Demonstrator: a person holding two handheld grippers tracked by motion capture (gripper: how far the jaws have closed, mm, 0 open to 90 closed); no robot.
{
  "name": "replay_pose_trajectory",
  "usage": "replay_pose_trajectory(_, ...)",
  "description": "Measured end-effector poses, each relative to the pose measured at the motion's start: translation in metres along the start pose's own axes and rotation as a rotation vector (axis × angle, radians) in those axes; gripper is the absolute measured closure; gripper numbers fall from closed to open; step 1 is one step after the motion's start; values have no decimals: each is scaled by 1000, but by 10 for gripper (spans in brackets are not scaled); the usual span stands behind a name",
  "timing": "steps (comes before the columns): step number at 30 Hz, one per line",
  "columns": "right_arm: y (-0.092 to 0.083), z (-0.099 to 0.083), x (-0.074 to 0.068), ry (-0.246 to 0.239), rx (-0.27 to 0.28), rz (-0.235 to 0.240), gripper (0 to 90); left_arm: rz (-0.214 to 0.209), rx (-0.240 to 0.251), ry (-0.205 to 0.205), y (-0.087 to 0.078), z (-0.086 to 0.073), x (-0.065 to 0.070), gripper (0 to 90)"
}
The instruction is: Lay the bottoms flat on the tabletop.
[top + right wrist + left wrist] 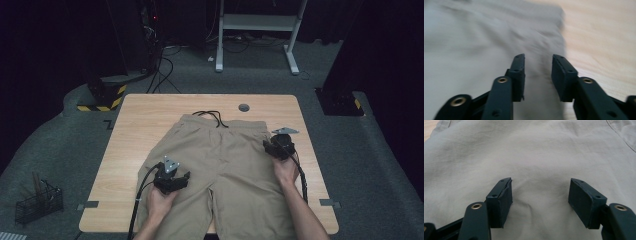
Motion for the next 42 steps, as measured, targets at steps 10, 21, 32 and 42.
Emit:
replay_pose_trajectory(10,-21,-63,-61,-46,-108,146,429,-4,-1,0,0,0,3,349)
replay_pose_trajectory(21,23,-27,-38,-45,-61,89,454,1,-21,-5,17,16,0,336)
replay_pose_trajectory(32,16,-17,-42,-18,-22,79,433,-5,-48,-44,31,32,-7,335)
replay_pose_trajectory(42,-68,-83,-88,-82,-47,199,415,-104,-54,-30,-19,-10,20,325)
Point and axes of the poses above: each handheld gripper's, and its own axes: y roughly forward along the jaws, z roughly out of its top, x roughly to its right, the point moved 6 cm from there along y, roughly forward along the jaws, and after that the axes turned 3 degrees about y, right-handed, at the moved point
